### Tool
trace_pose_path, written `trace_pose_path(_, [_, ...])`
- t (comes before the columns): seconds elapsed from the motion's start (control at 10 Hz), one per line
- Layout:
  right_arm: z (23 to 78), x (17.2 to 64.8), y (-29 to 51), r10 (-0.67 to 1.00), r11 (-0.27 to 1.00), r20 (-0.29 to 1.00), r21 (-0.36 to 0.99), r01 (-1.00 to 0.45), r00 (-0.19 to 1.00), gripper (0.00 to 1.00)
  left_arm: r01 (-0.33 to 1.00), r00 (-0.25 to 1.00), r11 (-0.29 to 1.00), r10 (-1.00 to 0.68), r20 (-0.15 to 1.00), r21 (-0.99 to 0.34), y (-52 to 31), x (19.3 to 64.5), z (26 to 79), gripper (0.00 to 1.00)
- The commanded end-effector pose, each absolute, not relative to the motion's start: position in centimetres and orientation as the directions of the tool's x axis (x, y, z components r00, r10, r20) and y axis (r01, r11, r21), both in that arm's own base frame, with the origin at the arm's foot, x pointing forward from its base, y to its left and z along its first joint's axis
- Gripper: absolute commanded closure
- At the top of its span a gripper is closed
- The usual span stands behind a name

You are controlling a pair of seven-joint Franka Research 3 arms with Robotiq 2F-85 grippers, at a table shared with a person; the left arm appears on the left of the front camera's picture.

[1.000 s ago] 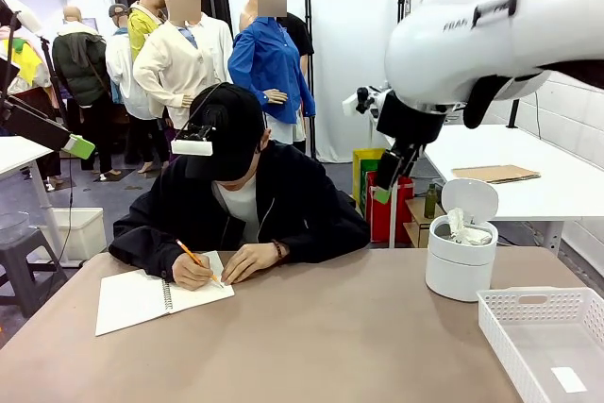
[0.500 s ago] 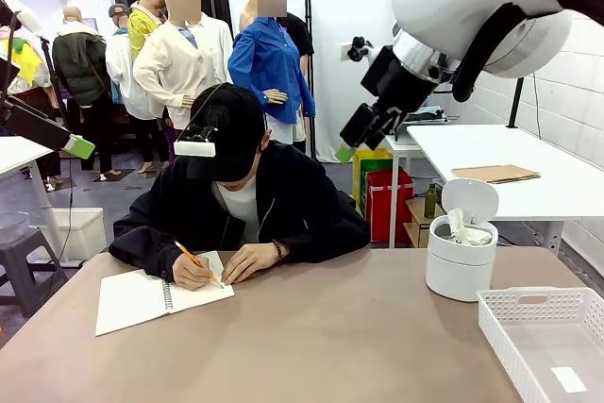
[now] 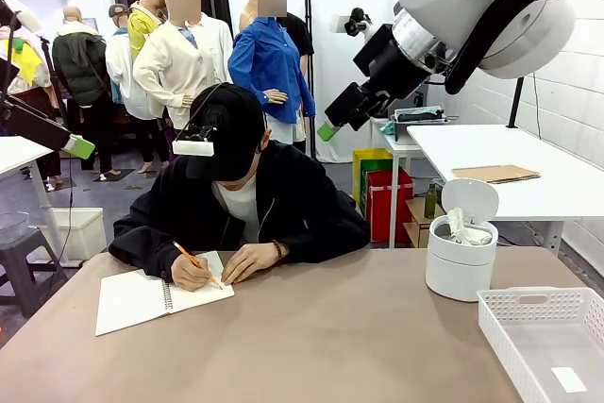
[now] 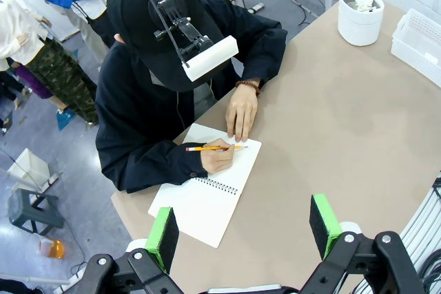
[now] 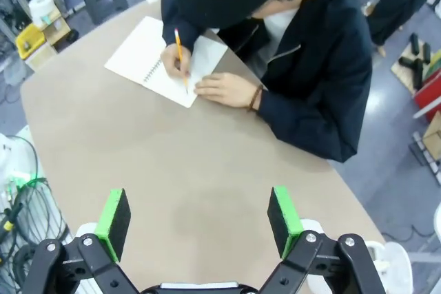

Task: Sort the paper based on its condition.
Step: If a person hands you a paper, place it in the Organizing basket , and if it's crumpled, put it in the Trash can.

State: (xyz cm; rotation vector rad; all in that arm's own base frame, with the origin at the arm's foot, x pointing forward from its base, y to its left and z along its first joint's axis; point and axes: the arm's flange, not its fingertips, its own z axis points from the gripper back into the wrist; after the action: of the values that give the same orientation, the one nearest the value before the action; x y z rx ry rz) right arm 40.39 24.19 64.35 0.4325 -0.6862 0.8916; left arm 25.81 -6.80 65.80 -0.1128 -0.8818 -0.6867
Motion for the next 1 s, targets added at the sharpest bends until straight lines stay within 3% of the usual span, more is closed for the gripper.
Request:
trace_pose_path(0.0, [63.7, 39.7, 23.5, 0.522, 0.535, 0.756, 0.072, -0.842, 0.396, 0.0, 0.594, 0.439, 0.784, -0.505, 0.743, 0.181, -6.7, 25.8, 65.8, 0.0])
trace_pose_path(0.9, [65.0, 40.0, 23.9, 0.499, 0.59, 0.756, 0.061, -0.805, 0.424, 0.0, 0.594, 0.439, 0.784, -0.505, 0.743, 0.181, -6.7, 25.8, 65.8, 0.0])
